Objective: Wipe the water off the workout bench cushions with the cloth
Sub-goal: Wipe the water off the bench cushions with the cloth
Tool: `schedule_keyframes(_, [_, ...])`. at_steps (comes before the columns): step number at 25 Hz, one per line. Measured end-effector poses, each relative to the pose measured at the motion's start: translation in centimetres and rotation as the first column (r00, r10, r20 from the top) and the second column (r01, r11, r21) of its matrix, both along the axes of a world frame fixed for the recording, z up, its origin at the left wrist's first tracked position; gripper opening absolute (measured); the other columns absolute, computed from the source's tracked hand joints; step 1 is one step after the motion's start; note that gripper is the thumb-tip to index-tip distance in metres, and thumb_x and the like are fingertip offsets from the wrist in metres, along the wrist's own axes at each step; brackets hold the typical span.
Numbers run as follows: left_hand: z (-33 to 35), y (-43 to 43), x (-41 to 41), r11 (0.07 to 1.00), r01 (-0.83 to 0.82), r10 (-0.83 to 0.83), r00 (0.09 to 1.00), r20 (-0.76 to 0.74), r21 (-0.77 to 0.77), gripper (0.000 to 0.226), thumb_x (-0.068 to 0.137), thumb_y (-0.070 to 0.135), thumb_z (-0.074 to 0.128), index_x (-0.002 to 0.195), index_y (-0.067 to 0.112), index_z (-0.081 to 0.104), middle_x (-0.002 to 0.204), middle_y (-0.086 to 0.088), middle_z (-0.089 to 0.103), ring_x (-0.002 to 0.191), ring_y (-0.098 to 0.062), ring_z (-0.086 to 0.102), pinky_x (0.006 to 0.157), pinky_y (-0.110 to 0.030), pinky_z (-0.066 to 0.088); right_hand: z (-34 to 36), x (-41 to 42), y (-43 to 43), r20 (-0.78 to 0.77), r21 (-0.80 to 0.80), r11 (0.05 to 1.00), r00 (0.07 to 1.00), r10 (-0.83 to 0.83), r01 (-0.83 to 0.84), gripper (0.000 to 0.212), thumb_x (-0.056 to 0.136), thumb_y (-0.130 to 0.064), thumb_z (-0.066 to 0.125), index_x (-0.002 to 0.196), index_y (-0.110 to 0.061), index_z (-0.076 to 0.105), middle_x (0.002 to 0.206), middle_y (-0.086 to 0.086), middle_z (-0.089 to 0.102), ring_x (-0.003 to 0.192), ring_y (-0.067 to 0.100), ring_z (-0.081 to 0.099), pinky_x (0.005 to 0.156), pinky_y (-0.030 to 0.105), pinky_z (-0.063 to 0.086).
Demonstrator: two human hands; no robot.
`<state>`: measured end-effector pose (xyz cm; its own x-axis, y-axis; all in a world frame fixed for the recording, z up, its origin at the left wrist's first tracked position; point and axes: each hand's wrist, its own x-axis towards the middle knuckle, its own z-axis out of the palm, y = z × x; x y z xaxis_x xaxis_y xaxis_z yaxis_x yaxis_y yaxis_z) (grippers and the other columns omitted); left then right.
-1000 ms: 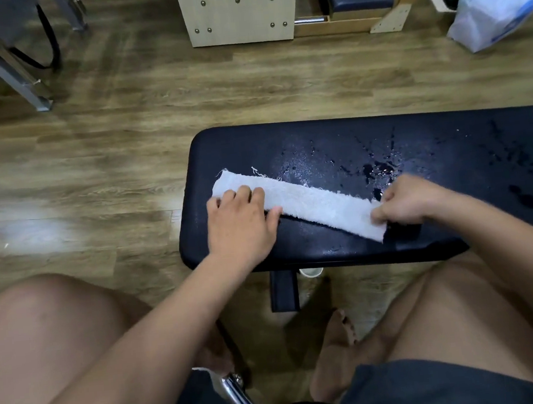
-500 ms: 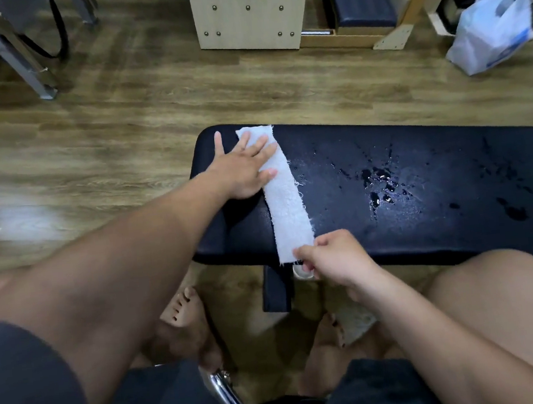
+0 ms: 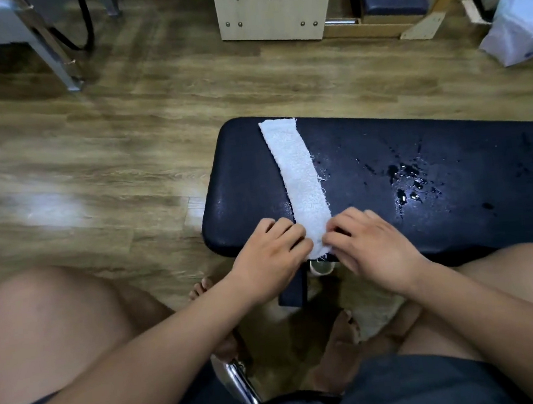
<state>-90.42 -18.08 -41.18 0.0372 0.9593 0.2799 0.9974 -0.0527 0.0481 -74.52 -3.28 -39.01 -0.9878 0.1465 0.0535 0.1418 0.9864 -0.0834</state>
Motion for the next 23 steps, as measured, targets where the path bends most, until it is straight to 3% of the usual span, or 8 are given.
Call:
schedule_keyframes(4, [0.9, -0.3, 0.9, 0.998, -0.026, 0.045, 0.947, 0.319, -0.064, 0.010, 0.090, 0.025, 0.054, 0.087, 0.017, 0.059, 0.081, 0.000, 0.062, 0.079, -0.026, 0.056, 0.072, -0.036, 0.039, 0.5, 0.1, -0.3, -0.007, -0.526, 0.828, 0.972, -0.233, 0.195, 0.005, 0.088, -0.020, 0.064, 0.090, -0.024, 0.064, 0.078, -0.009, 0.057, 0.070, 0.003, 0.053, 0.066, 0.023, 0.042])
schedule_keyframes(7, [1.5, -0.1, 1.2, 0.950, -0.245, 0.309, 0.650, 0.694, -0.194, 0.015, 0.087, 0.025, 0.061, 0.096, 0.025, 0.050, 0.077, 0.003, 0.064, 0.074, -0.025, 0.062, 0.072, -0.036, 0.047, 0.7, -0.2, -0.8, 0.054, -0.651, 0.678, 0.911, -0.408, 0.342, 0.013, 0.085, -0.018, 0.070, 0.090, -0.027, 0.062, 0.067, -0.008, 0.062, 0.060, 0.004, 0.052, 0.065, 0.013, 0.037])
schedule_keyframes(8, [1.7, -0.2, 1.2, 0.940, -0.292, 0.328, 0.625, 0.708, -0.178, 0.017, 0.086, 0.025, 0.062, 0.096, 0.026, 0.049, 0.078, 0.004, 0.064, 0.074, -0.024, 0.062, 0.070, -0.036, 0.049, 0.7, -0.7, -0.7, 0.084, -0.652, 0.652, 0.892, -0.445, 0.387, 0.014, 0.084, -0.021, 0.070, 0.089, -0.028, 0.059, 0.066, -0.009, 0.064, 0.062, 0.004, 0.054, 0.069, 0.017, 0.040])
schedule_keyframes(11, [1.0, -0.4, 1.3, 0.979, -0.198, 0.180, 0.944, 0.276, 0.039, 0.015, 0.082, 0.027, 0.062, 0.094, 0.019, 0.059, 0.091, -0.001, 0.061, 0.080, -0.026, 0.054, 0.065, -0.040, 0.045, 0.3, -2.1, -0.2, 0.148, -0.628, 0.605, 0.838, -0.525, 0.490, 0.014, 0.079, -0.029, 0.073, 0.078, -0.028, 0.059, 0.059, -0.010, 0.067, 0.070, 0.013, 0.063, 0.080, 0.029, 0.049])
schedule_keyframes(14, [0.4, -0.1, 0.8, 0.994, -0.113, 0.112, 0.993, 0.045, 0.004, 0.018, 0.081, 0.032, 0.063, 0.092, 0.018, 0.063, 0.091, 0.000, 0.060, 0.081, -0.025, 0.050, 0.063, -0.039, 0.039, 0.5, -2.0, 0.2, 0.075, -0.596, 0.652, 0.841, -0.536, 0.469, 0.013, 0.075, -0.035, 0.075, 0.078, -0.029, 0.064, 0.065, -0.011, 0.065, 0.067, 0.008, 0.061, 0.073, 0.032, 0.053])
schedule_keyframes(18, [1.3, 0.8, 0.4, 0.972, -0.219, 0.236, 0.903, 0.359, -0.087, 0.020, 0.088, 0.033, 0.054, 0.098, 0.019, 0.065, 0.087, 0.002, 0.065, 0.087, -0.025, 0.055, 0.075, -0.041, 0.045, 1.1, -0.5, 0.1, 0.026, -0.586, 0.780, 0.967, -0.253, 0.220, 0.023, 0.072, -0.034, 0.078, 0.090, -0.033, 0.064, 0.089, -0.015, 0.056, 0.073, 0.003, 0.052, 0.069, 0.025, 0.045])
schedule_keyframes(21, [2.3, 1.6, -0.8, 0.925, -0.256, 0.380, 0.595, 0.708, -0.282, 0.015, 0.090, 0.027, 0.061, 0.102, 0.023, 0.052, 0.082, 0.007, 0.066, 0.078, -0.019, 0.056, 0.079, -0.039, 0.048, 1.3, -1.5, 0.1, 0.030, -0.685, 0.663, 0.921, -0.388, 0.301, 0.010, 0.081, -0.023, 0.074, 0.085, -0.027, 0.066, 0.068, -0.009, 0.061, 0.061, 0.006, 0.053, 0.066, 0.024, 0.044])
schedule_keyframes(23, [2.7, 1.6, -1.5, 0.923, -0.314, 0.381, 0.686, 0.620, -0.221, 0.013, 0.089, 0.029, 0.061, 0.096, 0.023, 0.051, 0.080, 0.006, 0.065, 0.076, -0.019, 0.054, 0.073, -0.039, 0.049, 1.1, -2.7, 0.5, 0.106, -0.712, 0.579, 0.876, -0.470, 0.397, 0.009, 0.082, -0.026, 0.073, 0.085, -0.025, 0.065, 0.063, -0.008, 0.067, 0.066, 0.011, 0.060, 0.075, 0.026, 0.045])
